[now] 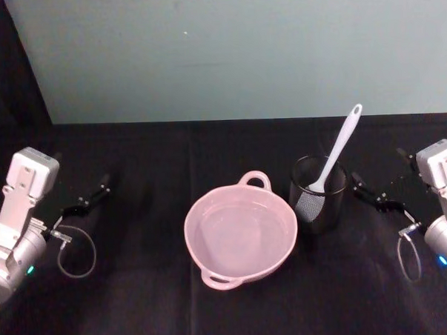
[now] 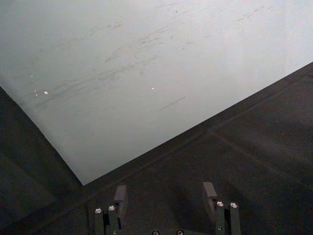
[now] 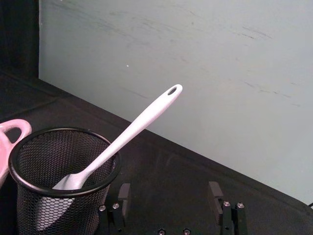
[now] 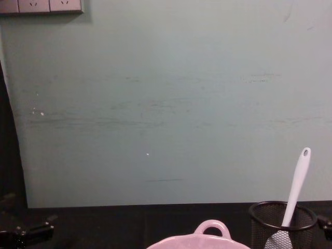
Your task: Use the one hand to pick up the spoon and stir the clear water in the bowl.
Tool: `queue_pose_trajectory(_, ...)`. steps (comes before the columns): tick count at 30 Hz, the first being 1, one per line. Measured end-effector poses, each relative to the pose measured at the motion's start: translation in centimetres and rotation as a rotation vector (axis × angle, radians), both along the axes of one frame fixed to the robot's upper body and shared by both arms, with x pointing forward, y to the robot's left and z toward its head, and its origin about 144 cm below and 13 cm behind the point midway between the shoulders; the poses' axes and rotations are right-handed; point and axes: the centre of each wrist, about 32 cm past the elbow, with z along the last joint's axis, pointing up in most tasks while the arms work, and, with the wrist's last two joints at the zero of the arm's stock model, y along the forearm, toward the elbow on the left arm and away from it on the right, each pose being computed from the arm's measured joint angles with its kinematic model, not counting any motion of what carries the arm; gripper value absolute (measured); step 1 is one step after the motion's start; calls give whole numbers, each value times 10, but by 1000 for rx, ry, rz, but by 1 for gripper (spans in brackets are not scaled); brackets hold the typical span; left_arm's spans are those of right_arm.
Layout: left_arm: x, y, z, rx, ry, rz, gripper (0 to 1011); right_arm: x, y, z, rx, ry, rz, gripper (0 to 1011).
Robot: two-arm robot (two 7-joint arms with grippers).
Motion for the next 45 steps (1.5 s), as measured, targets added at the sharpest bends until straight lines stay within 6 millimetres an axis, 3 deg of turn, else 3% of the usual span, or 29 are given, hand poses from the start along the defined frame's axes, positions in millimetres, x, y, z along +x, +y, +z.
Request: queue_pose_trajectory(45,0,0,0,0,0,0,1005,0,0,0,0,0,0,1002)
